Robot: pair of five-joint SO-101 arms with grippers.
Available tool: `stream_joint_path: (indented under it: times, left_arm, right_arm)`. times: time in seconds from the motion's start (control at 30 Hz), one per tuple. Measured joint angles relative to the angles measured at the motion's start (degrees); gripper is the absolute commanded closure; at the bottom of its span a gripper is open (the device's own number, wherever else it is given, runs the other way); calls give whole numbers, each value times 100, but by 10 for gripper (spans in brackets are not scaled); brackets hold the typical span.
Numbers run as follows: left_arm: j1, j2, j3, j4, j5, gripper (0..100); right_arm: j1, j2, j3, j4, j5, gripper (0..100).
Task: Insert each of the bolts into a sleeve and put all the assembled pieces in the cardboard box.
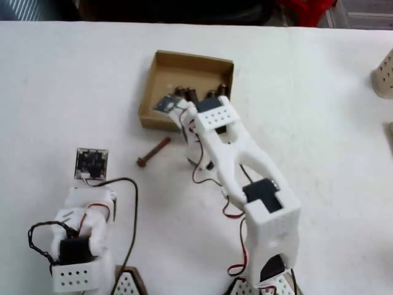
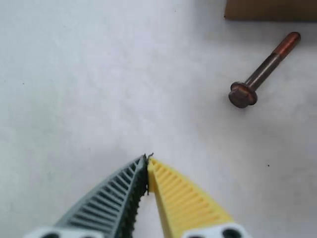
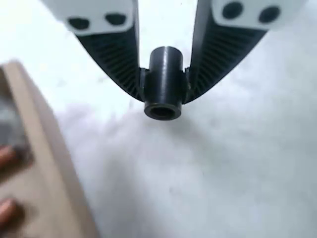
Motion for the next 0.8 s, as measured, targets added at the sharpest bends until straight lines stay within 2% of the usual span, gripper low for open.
stream_joint_path:
  times: [0.4,0.5,0.67,0.8]
  left_arm:
    - [0,0,0,-176,18,976]
    - [-9,0,0,-440,501,976]
    - [-141,0,-26,-835,1864,976]
    - [-35,9,-475,-853,2163,976]
  right_arm:
    - [914,-3279,3886,-1424,-105,981]
    - [1266,-4053,4651,-1679,-105,981]
    - [1538,-5073,5626,-1855,-105,981]
    - [1574,-5556,5978,-1855,-105,981]
